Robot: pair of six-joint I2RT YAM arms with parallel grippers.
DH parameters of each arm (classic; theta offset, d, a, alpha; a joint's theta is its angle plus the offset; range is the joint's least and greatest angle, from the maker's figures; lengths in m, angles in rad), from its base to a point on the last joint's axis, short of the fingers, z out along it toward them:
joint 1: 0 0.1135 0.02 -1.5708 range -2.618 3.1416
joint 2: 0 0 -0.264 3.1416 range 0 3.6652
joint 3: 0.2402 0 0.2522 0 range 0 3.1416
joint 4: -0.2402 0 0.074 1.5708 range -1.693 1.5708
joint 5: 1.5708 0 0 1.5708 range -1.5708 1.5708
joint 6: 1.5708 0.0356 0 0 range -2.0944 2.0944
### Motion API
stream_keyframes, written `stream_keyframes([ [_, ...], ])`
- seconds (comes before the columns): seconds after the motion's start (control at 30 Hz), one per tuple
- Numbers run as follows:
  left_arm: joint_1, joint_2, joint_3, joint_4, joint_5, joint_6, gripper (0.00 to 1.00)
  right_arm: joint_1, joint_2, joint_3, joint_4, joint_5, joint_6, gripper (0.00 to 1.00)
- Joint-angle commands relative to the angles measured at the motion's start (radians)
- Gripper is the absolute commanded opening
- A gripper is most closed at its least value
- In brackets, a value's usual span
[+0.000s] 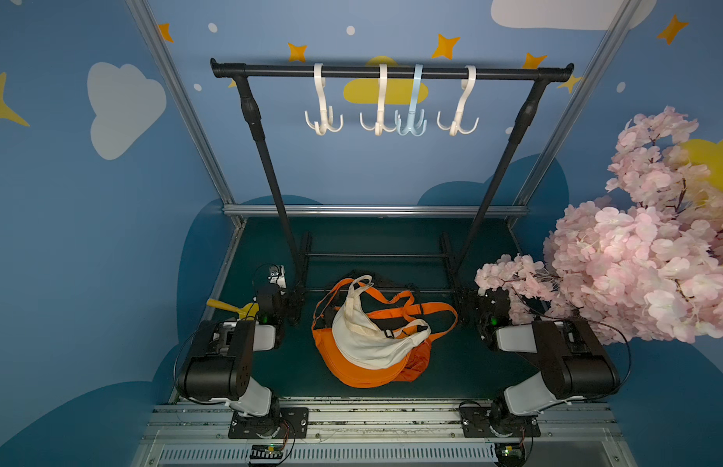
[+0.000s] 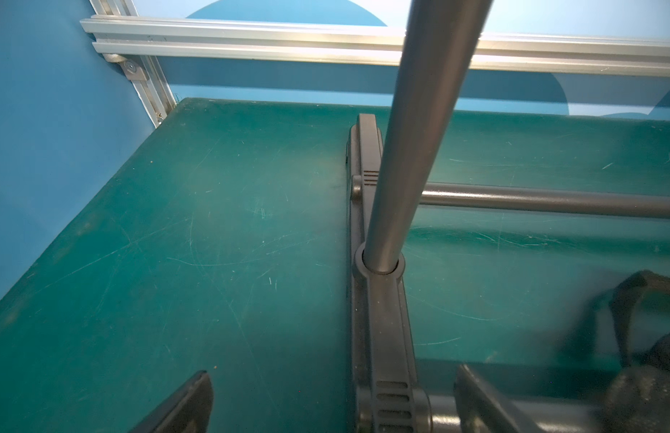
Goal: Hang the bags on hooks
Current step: Pick up the bag from the bag.
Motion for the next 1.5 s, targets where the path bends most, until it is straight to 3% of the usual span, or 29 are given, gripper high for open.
stream_keyframes([
  [0.0,0.0,-0.012,0.011,-0.007,-0.004,-0.005,1.0,-0.004,-0.014,0.018,-0.005,0.005,0.005,0.92],
  [0.17,-0.002,-0.029,0.008,0.023,0.011,0.02,1.0,-0.003,-0.016,0.014,0.004,0.007,0.005,0.91],
  [0.27,-0.014,-0.179,0.113,-0.296,-0.019,0.017,1.0,-0.003,-0.053,0.015,-0.031,0.002,0.005,0.92],
  [0.33,-0.018,-0.271,0.153,-0.392,-0.063,-0.057,1.0,0.023,-0.097,0.012,-0.019,0.04,-0.04,0.92],
  [0.37,-0.018,-0.313,0.15,-0.386,-0.057,-0.098,1.0,0.061,-0.164,0.047,-0.134,0.123,-0.047,0.93],
  [0.43,-0.016,-0.374,0.144,-0.384,-0.044,-0.198,1.0,0.078,-0.295,0.161,-0.452,0.146,0.025,0.94],
  [0.57,-0.015,-0.461,0.127,-0.432,-0.01,-0.391,1.0,0.051,-0.453,0.26,-0.729,-0.061,0.299,0.98],
  [0.67,-0.006,-0.529,0.073,-0.46,-0.085,-0.627,1.0,0.042,-0.492,0.191,-0.671,-0.279,0.283,0.96],
  [0.73,0.009,-0.58,0.031,-0.425,-0.015,-0.618,1.0,0.06,-0.513,0.179,-0.678,-0.398,0.28,0.93],
  [0.8,0.009,-0.636,0.017,-0.443,0.019,-0.594,1.0,0.115,-0.516,0.212,-0.744,-0.429,0.291,0.92],
  [0.93,0.009,-0.698,0.003,-0.456,0.016,-0.603,1.0,0.265,-0.448,0.333,-0.913,-0.456,0.224,0.92],
  [1.2,0.011,-0.708,-0.014,-0.418,0.025,-0.619,0.99,0.592,-0.162,0.619,-1.134,-0.609,0.007,0.86],
  [1.47,0.01,-0.733,-0.026,-0.428,0.018,-0.621,1.0,0.786,0.092,0.789,-1.25,-0.597,-0.145,0.81],
])
